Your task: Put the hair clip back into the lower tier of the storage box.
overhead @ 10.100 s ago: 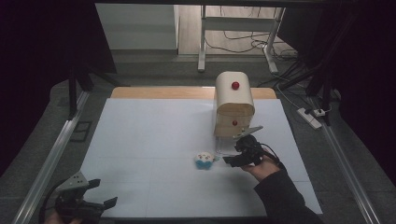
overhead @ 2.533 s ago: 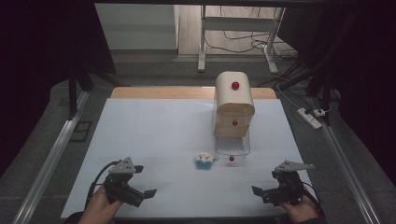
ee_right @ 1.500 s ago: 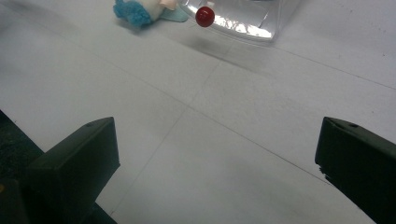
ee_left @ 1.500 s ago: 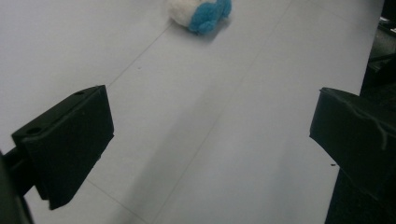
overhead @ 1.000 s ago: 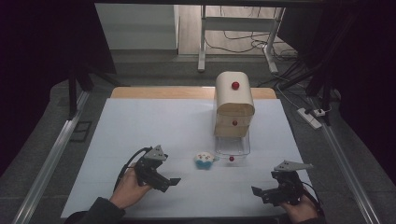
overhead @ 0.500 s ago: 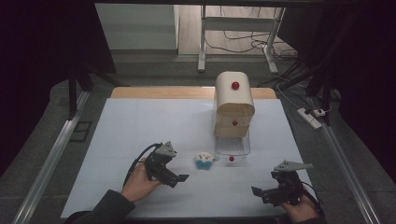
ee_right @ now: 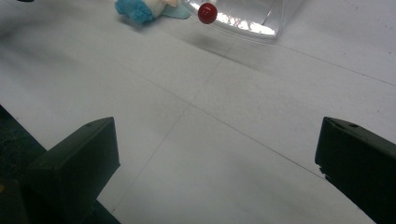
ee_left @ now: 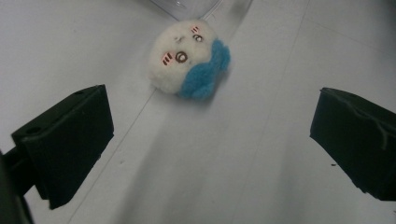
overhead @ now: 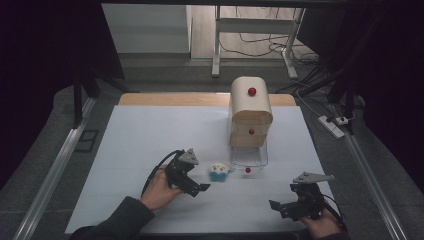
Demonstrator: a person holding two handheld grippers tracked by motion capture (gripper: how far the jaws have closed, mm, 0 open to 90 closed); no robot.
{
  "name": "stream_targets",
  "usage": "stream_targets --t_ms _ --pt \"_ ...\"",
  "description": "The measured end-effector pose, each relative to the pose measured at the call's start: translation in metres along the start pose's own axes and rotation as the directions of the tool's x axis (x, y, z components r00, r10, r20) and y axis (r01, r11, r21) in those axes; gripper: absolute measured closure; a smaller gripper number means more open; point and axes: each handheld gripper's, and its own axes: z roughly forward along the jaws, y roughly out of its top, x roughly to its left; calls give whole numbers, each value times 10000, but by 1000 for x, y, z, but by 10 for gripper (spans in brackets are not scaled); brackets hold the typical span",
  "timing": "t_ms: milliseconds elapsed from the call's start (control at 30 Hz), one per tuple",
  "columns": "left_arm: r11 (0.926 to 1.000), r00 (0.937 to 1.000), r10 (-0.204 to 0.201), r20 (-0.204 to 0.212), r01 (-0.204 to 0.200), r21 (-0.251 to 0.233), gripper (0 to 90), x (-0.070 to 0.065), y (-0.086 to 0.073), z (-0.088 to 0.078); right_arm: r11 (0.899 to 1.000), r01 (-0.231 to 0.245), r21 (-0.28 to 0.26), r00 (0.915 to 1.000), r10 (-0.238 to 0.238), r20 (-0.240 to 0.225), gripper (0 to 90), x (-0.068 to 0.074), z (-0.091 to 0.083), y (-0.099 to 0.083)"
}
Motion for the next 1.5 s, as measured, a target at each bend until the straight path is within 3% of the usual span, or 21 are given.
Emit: stream_targets --t_ms 367,767,1233,1500 --pt "9997 9999 151 14 -152 177 0 5 13 17 10000 16 5 10000 -16 -9 0 0 0 0" --pt "9999 9993 44 366 -47 91 0 12 22 36 10000 25 23 10000 -25 -31 0 0 0 0" --pt "9987 9981 244 574 -269 444 0 18 28 61 10000 23 16 10000 -23 -55 0 0 0 0" --pt "9980 9982 302 509 -330 547 64 19 29 66 10000 37 46 10000 -37 -70 0 0 0 0"
